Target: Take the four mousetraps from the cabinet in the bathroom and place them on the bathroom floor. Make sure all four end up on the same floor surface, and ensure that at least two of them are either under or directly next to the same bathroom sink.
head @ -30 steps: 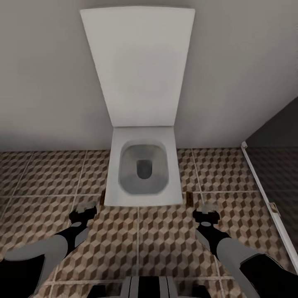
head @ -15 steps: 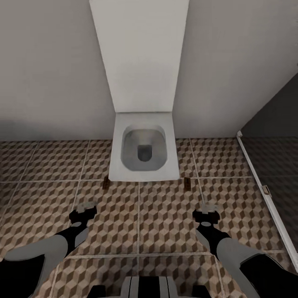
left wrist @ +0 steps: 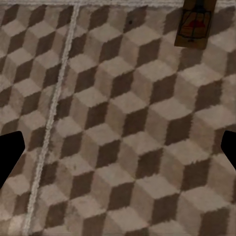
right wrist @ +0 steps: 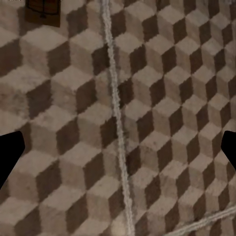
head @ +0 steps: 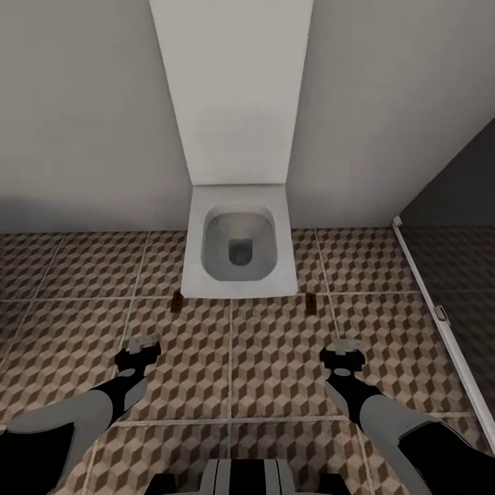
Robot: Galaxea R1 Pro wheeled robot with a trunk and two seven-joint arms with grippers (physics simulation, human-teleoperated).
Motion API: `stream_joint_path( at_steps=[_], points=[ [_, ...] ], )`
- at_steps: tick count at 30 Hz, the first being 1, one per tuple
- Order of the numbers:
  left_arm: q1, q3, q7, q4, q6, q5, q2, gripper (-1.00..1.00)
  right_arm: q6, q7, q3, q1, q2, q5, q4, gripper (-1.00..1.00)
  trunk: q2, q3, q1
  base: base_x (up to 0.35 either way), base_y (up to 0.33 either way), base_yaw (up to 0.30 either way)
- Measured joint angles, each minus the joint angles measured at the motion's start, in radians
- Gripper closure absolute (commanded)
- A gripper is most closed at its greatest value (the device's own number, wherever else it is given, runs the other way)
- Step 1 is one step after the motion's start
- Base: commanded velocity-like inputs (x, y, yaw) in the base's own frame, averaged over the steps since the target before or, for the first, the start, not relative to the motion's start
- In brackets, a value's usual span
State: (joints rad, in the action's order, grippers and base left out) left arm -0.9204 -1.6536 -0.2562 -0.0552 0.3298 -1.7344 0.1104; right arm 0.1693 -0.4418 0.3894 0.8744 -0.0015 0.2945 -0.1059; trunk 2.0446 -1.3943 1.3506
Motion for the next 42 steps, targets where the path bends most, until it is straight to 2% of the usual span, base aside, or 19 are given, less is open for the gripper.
stream_joint_path(
  at_steps=[42],
  points=[
    [0.0,0.0,0.0,0.002,0.0,0.0,0.0,-1.0,0.002,0.004,0.003,0.0,0.0,0.0,-0.001,-1.0,0.0,0.0,0.0,0.0,0.0,0.0]
  ],
)
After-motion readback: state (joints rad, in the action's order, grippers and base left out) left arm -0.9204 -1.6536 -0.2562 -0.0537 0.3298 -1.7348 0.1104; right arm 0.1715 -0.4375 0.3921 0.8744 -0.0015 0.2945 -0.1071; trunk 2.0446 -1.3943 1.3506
